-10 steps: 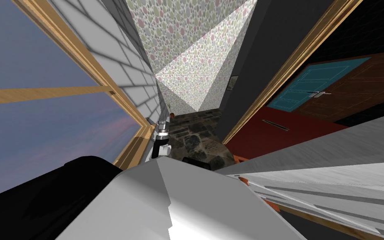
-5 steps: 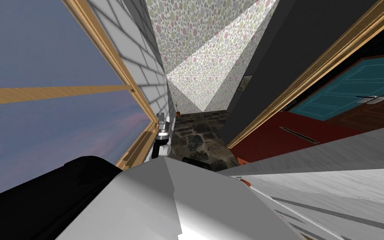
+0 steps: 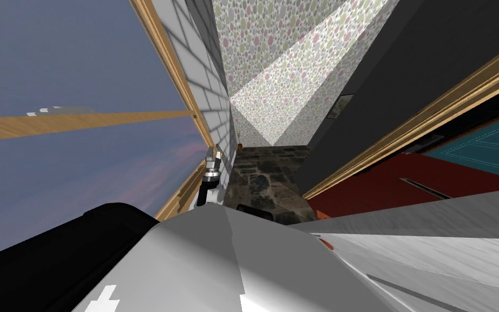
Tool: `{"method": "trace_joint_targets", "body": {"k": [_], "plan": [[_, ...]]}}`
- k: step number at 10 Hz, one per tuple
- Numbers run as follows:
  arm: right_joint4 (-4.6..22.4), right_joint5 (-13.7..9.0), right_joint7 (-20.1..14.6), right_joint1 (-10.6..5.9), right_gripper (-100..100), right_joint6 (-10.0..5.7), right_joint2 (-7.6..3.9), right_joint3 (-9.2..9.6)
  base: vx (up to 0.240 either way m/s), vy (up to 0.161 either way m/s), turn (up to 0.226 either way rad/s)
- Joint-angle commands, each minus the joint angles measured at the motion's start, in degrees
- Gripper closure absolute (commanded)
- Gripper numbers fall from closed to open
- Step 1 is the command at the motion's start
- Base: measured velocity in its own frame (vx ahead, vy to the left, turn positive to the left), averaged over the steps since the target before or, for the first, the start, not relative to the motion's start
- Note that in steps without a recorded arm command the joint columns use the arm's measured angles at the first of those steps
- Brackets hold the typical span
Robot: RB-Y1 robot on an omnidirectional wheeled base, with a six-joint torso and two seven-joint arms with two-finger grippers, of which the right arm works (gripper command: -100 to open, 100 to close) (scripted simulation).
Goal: Pull the door open
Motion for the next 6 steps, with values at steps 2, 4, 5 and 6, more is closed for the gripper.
{"method": "trace_joint_targets", "body": {"k": [2, 4, 5, 6], "plan": [[1.95, 0.11, 0.09, -0.45, 100, -1.29, 0.65, 0.32, -0.089, 0.021, 0.044], [2.65, -0.64, 0.51, 0.23, 100, -2.29, 1.53, -0.24, -0.133, 0.022, 0.231], [2.93, -0.92, 0.66, 0.48, 100, -2.7, 1.87, -0.45, -0.205, 0.031, 0.202], [3.19, -1.17, 0.81, 0.69, 100, -3.09, 2.18, -0.63, -0.199, -0.001, 0.113]]}}
